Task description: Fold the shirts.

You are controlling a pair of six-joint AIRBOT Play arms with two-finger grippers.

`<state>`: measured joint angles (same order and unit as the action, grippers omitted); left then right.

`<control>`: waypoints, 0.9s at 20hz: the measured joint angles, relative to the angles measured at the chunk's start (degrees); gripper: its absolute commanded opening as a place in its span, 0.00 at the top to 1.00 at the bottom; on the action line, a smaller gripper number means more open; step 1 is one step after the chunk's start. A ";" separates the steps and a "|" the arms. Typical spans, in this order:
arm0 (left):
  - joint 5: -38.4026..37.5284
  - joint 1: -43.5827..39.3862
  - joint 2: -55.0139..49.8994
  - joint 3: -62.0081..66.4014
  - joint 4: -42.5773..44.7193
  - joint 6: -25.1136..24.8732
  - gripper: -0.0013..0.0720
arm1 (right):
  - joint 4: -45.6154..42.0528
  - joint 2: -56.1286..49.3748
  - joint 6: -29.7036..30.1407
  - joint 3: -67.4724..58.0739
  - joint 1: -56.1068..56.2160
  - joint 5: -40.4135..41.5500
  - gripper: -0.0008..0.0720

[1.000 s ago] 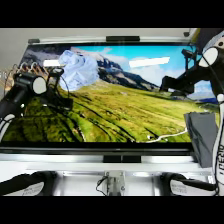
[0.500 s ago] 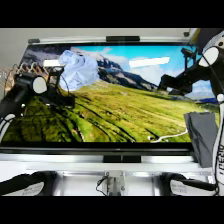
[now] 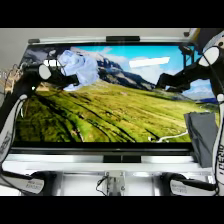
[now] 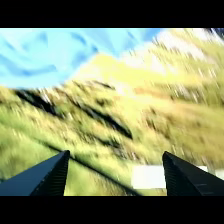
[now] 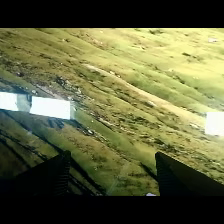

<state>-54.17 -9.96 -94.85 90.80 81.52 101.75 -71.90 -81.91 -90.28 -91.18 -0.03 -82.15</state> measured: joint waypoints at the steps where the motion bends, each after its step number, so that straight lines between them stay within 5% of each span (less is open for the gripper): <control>1: -0.39 1.49 -3.98 4.09 -0.17 -0.42 0.02 | 1.11 0.00 0.72 0.00 0.00 0.28 0.12; 9: 1.29 5.29 -24.57 22.84 -1.27 -1.88 0.03 | 5.64 0.00 2.89 0.00 0.00 1.31 0.12; 10: 1.90 5.33 -25.62 23.43 -1.95 -1.90 0.30 | 6.27 0.00 2.89 0.00 0.00 1.38 0.12; 11: 2.51 5.33 -26.53 23.85 -2.49 -1.92 0.82 | 7.39 0.00 2.86 0.00 0.00 1.57 0.12; 12: 2.86 5.33 -27.08 24.17 -3.37 -1.95 0.93 | 8.48 0.00 2.86 0.00 0.00 1.62 0.12; 16: 4.37 5.09 -24.06 24.76 -6.08 -3.06 0.93 | 11.37 0.00 3.21 0.00 0.00 1.62 0.14; 18: 5.60 4.48 -18.56 24.87 -6.71 -5.35 0.93 | 12.68 0.04 4.81 0.00 0.00 1.55 0.59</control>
<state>-48.58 -5.48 -113.40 115.68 74.81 96.40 -59.22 -81.87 -85.47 -91.18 -0.03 -80.60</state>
